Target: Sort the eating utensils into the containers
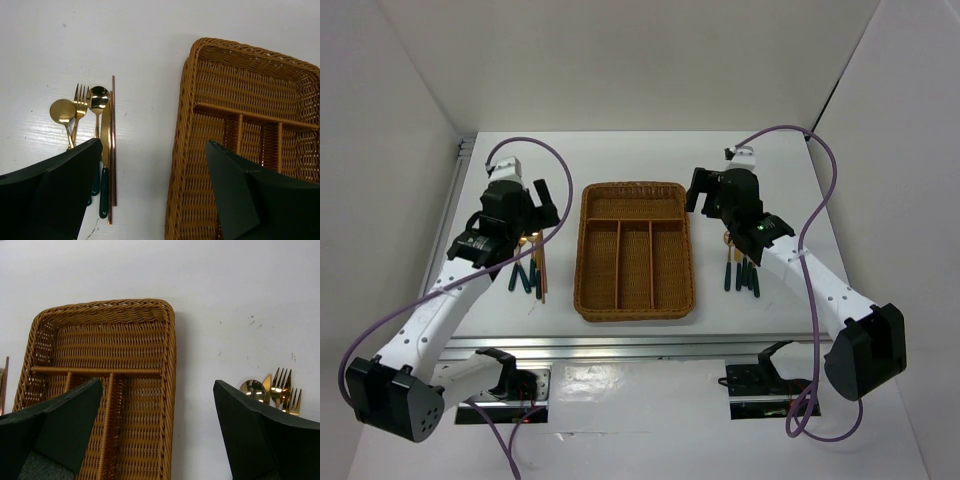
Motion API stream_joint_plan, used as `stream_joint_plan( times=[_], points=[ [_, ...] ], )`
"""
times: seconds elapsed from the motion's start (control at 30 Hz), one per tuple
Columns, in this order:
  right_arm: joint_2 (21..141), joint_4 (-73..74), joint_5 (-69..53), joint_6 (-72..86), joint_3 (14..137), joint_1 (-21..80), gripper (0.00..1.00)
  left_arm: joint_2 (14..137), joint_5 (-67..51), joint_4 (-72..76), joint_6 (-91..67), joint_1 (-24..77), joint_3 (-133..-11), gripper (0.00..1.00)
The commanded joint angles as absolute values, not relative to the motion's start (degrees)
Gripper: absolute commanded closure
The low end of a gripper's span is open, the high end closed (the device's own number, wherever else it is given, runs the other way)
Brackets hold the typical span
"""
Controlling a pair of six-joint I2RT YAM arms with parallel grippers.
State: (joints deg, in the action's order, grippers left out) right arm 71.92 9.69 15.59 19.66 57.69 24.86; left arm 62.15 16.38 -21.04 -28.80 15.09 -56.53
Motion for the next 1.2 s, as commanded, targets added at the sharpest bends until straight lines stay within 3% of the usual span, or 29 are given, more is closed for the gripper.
stream_joint_plan(
  times=[0.0,0.17,0.4,0.53,0.6,0.63,0.73,0.77,0.83,1.17],
  points=[
    [72.25,8.17,15.64,18.90,59.33,24.79,0.00,59.33,16.70,-19.69,-31.54,14.94,-57.83,0.00],
    [74.09,7.48,14.33,18.90,59.33,24.79,0.00,59.85,19.25,-25.39,-35.41,14.94,-57.31,0.00],
    [74.71,6.25,11.78,18.90,58.54,24.79,0.00,61.52,23.99,-35.58,-41.84,14.94,-56.69,0.12],
    [74.71,2.82,9.68,18.90,56.16,24.79,0.00,61.52,27.59,-39.72,-45.08,14.94,-55.03,0.10],
    [76.19,2.20,9.15,18.90,56.16,24.79,0.00,61.52,27.60,-39.73,-45.79,14.94,-54.15,0.07],
    [77.33,2.20,9.14,18.90,56.16,24.79,0.00,61.52,27.60,-39.73,-46.40,14.94,-53.27,0.01],
    [78.49,2.81,9.14,18.90,57.30,24.79,0.00,61.52,28.29,-39.20,-48.94,14.42,-50.81,0.01],
    [79.44,2.81,9.14,18.90,57.30,24.79,0.00,62.05,28.82,-39.20,-49.65,14.41,-50.10,0.08],
    [80.07,2.81,9.14,18.90,57.30,24.79,0.00,62.05,28.83,-37.80,-50.36,13.02,-48.52,0.12],
    [83.84,1.76,8.00,18.90,58.35,24.79,0.00,69.52,27.24,-29.54,-46.58,7.30,-47.55,0.15]
  ],
)
